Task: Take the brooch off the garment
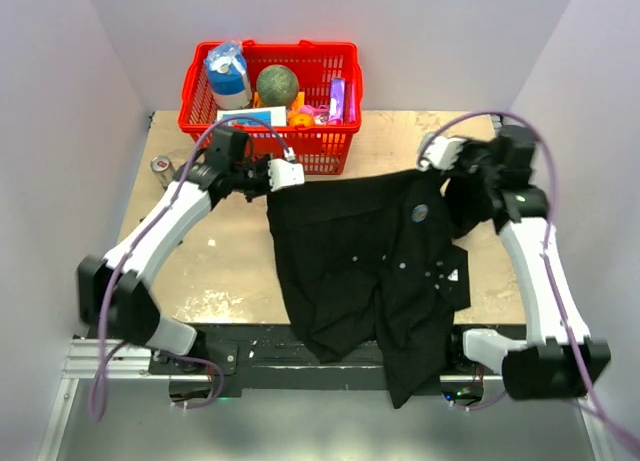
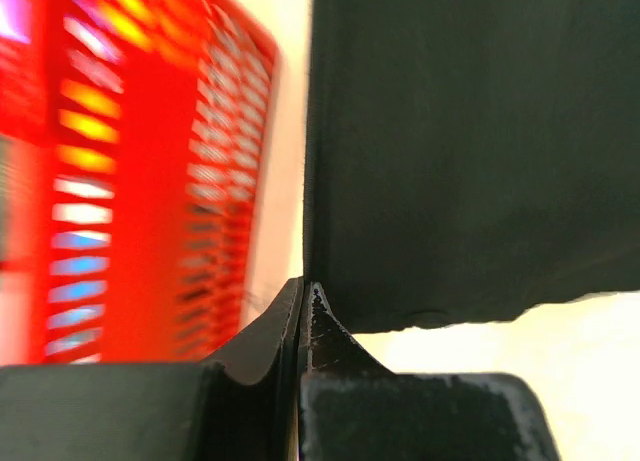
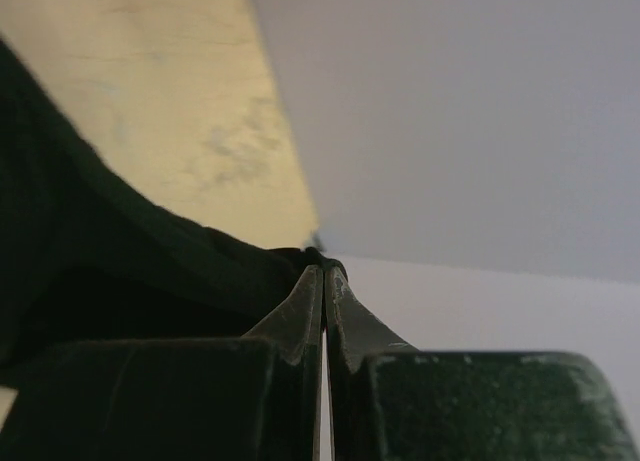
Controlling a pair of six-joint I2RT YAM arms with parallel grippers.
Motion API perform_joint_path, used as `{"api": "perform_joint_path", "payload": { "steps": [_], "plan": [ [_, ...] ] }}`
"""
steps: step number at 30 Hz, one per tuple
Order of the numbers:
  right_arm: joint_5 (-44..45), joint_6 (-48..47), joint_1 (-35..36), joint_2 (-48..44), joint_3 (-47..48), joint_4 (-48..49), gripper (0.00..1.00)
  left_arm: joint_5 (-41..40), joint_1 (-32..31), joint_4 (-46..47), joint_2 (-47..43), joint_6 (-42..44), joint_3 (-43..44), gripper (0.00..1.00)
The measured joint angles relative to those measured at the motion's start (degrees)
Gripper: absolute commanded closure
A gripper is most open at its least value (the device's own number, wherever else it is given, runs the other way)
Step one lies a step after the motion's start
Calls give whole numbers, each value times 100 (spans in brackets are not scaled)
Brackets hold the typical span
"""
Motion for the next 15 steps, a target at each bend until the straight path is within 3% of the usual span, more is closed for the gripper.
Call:
{"api": "perform_joint_path", "payload": {
  "steps": [4, 5, 8, 9, 10, 11, 13, 15],
  "plan": [
    [70, -179, 315, 1209, -389, 240, 100, -63, 229, 11, 1423, -35, 544, 100],
    [166, -92, 350, 1718, -256, 319, 100, -101, 249, 31, 1777, -94, 785, 95],
    [507, 284, 363, 3167, 584, 450, 100, -306, 256, 188, 2437, -306, 1294, 62],
    [656, 446, 363, 3676, 1012, 529, 100, -387, 256, 267, 2503, -339, 1349, 57],
    [800, 623, 361, 4118, 1392, 634, 68, -531, 249, 402, 2516, -446, 1364, 52],
    [962, 846, 361, 4463, 1681, 754, 52, -713, 243, 573, 2498, -597, 1364, 45],
    [1268, 1307, 361, 4850, 1989, 1032, 26, -1019, 229, 962, 2396, -796, 1335, 40],
    [1456, 1700, 361, 4909, 2079, 1165, 17, -1233, 212, 1303, 2149, -1051, 1174, 37]
  ]
}}
